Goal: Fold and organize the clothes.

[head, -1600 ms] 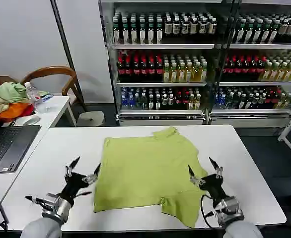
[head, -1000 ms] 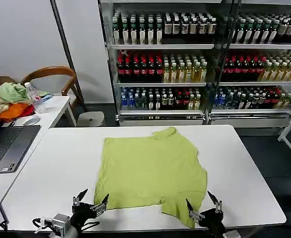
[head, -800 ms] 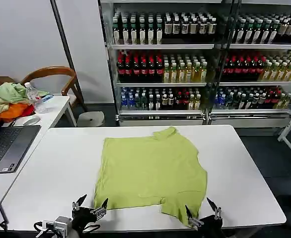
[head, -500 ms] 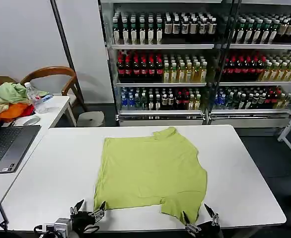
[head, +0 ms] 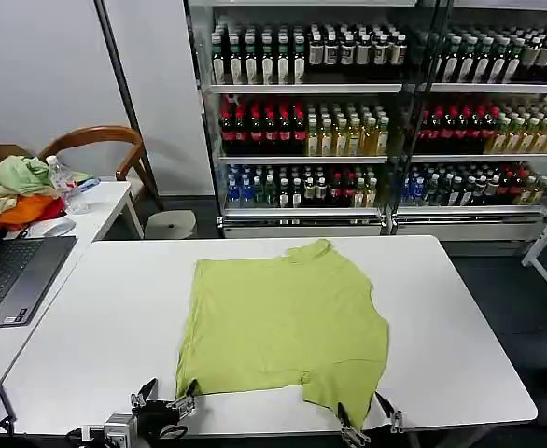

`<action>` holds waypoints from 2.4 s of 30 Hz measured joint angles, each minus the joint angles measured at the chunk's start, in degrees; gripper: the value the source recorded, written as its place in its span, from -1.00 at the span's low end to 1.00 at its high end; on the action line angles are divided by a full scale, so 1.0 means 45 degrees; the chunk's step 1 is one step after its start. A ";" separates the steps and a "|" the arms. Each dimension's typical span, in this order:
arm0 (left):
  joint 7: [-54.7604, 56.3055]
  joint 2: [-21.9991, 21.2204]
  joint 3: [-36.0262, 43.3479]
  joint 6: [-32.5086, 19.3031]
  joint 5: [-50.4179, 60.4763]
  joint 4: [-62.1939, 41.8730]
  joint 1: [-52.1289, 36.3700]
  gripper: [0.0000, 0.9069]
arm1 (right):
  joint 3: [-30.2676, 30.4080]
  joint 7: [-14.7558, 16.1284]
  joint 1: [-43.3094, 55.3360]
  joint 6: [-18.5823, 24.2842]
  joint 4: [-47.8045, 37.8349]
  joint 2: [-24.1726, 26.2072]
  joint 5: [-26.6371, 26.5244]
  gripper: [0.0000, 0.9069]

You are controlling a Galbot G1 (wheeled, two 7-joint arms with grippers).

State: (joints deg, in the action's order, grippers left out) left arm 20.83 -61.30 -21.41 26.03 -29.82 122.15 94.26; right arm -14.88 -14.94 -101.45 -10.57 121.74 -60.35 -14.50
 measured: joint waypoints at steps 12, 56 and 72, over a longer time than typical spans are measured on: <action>-0.0136 -0.0105 0.0367 -0.0202 0.0158 -0.0068 -0.0086 -0.91 | 0.0025 0.0019 0.0101 -0.0061 0.0024 0.0052 -0.0069 -1.00; -0.1247 0.1207 -0.1952 -0.0798 -0.0208 0.2473 0.3045 -0.91 | -0.1440 0.0877 -0.1594 0.0241 0.2447 0.1277 0.0023 -1.00; -0.2247 0.1393 -0.1629 -0.1202 -0.1573 0.0698 -0.0065 -0.89 | -0.0801 0.0979 0.2062 -0.0696 0.0640 0.1129 -0.1315 -1.00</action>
State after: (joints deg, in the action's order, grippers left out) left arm 10.72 -55.03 -28.74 20.62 -36.90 125.29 93.96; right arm -18.48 -10.53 -92.17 -13.70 124.62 -55.27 -20.42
